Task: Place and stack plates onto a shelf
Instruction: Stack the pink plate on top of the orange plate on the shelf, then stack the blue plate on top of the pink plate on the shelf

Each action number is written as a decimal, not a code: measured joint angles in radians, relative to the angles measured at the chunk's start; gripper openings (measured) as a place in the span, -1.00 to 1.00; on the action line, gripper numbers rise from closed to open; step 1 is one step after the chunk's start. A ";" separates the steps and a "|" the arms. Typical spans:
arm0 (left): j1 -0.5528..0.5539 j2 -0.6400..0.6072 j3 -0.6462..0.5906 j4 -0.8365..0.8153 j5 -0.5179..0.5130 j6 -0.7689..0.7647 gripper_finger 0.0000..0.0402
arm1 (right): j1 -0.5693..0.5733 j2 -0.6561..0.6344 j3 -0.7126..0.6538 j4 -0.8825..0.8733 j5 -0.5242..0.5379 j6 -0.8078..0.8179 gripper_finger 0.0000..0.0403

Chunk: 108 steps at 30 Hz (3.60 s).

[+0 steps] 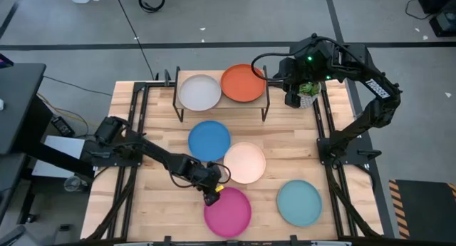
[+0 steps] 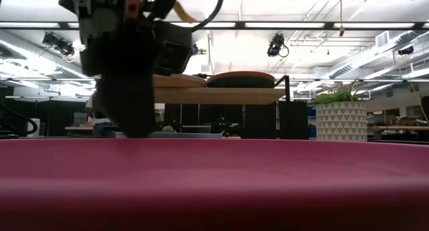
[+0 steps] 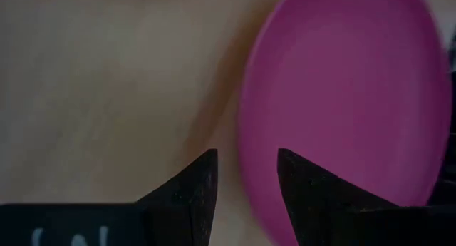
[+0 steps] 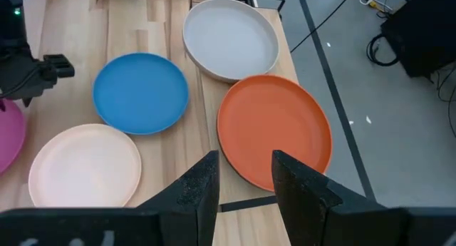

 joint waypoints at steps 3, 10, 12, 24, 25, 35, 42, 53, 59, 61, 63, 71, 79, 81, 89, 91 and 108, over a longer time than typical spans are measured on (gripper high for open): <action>-0.007 0.019 0.000 -0.005 -0.012 -0.008 -0.25 | 0.000 0.000 0.000 0.000 -0.014 0.002 -0.33; -0.017 0.052 0.000 -0.009 0.025 -0.028 -0.46 | 0.000 0.000 0.000 0.001 -0.028 0.011 -0.33; -0.015 0.050 0.000 -0.022 0.035 -0.036 -0.64 | 0.000 0.000 0.000 0.001 -0.028 0.011 -0.33; 0.136 -0.180 -0.003 -0.221 0.131 -0.040 -0.92 | 0.000 0.000 0.000 0.046 -0.055 0.012 -0.33; 0.169 -0.221 -0.003 -0.234 0.130 -0.040 -0.92 | 0.000 0.000 0.000 0.052 -0.066 0.014 -0.33; 0.584 -0.444 0.246 -0.449 0.001 0.098 -0.92 | -0.001 0.000 0.000 0.188 -0.072 0.011 -0.33; 0.893 -0.309 0.589 -0.638 -0.018 0.326 -0.92 | -0.019 0.000 0.000 0.243 -0.031 0.012 -0.33; 1.074 0.007 0.839 -0.647 0.078 0.510 -0.92 | -0.101 0.000 0.000 0.223 0.031 0.087 -0.33; 1.068 0.113 0.883 -0.639 0.100 0.564 -0.90 | -0.126 0.000 0.000 0.223 0.035 0.095 -0.33; 1.063 0.133 0.884 -0.616 0.101 0.577 -0.90 | -0.131 0.000 0.000 0.223 0.036 0.099 -0.33; 1.062 0.143 0.884 -0.595 0.105 0.584 -0.90 | -0.138 0.000 0.000 0.223 0.036 0.101 -0.33; 1.064 0.147 0.884 -0.543 0.151 0.600 -0.53 | -0.170 0.000 0.000 0.224 0.036 0.102 -0.33; 1.067 0.110 0.883 -0.465 0.287 0.723 -0.11 | -0.207 0.000 0.000 0.224 0.035 0.098 -0.33; 1.025 0.071 0.885 -0.482 0.309 0.865 -0.12 | -0.218 0.000 0.000 0.222 0.035 0.096 -0.33; 0.752 0.025 0.866 -0.897 0.312 1.297 -0.23 | -0.243 0.000 0.000 0.185 0.035 0.098 -0.33; 0.692 0.025 0.811 -0.902 0.332 1.319 -0.26 | -0.244 0.000 0.000 0.185 0.031 0.101 -0.33; 0.466 -0.100 0.156 -0.419 0.300 1.136 -0.49 | -0.244 0.000 0.000 0.116 0.007 0.121 -0.33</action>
